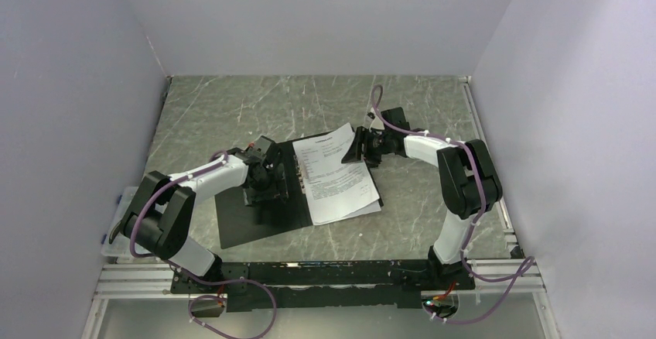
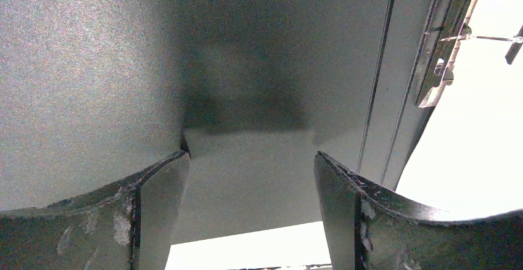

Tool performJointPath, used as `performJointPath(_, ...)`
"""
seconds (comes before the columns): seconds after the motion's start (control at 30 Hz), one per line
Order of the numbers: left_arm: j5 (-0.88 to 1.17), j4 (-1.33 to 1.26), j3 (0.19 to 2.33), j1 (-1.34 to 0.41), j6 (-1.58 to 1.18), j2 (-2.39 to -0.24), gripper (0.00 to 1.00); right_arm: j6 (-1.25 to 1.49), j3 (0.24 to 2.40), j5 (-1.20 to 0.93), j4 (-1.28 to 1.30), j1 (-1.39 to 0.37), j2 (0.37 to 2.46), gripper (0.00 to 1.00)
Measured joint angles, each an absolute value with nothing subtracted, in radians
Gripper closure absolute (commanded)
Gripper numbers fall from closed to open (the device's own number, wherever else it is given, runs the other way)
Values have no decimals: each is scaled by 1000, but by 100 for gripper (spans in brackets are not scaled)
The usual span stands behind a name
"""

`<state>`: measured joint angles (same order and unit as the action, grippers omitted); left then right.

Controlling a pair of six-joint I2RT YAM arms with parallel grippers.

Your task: Put the files into the folder

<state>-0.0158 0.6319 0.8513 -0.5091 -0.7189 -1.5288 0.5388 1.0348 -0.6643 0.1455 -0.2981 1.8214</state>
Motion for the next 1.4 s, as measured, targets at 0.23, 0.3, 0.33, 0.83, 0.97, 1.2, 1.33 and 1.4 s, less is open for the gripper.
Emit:
performJointPath(0.23,-15,632,851,-509,-719,-1529,20,474,1058,-534,273,-298,1771,44)
performJointPath(0.3,-15,631,851,-509,-719,-1529,20,459,1060,-490,308,-298,1738,44)
performJointPath(0.33,-15,631,851,-509,-719,-1529,20,453,1060,-467,324,-298,1720,44)
performJointPath(0.83,2,614,839,-503,-717,-1516,20,434,894,-232,482,-336,1367,61)
performJointPath(0.97,4,613,838,-503,-715,-1515,20,458,843,-220,500,-366,1309,83)
performJointPath(1.2,15,608,838,-503,-715,-1514,20,496,750,-196,516,-427,1281,100)
performJointPath(1.33,15,609,838,-503,-715,-1512,20,517,702,-181,519,-458,1280,100)
performJointPath(1.4,20,605,835,-503,-715,-1509,20,525,684,-176,520,-469,1281,100)
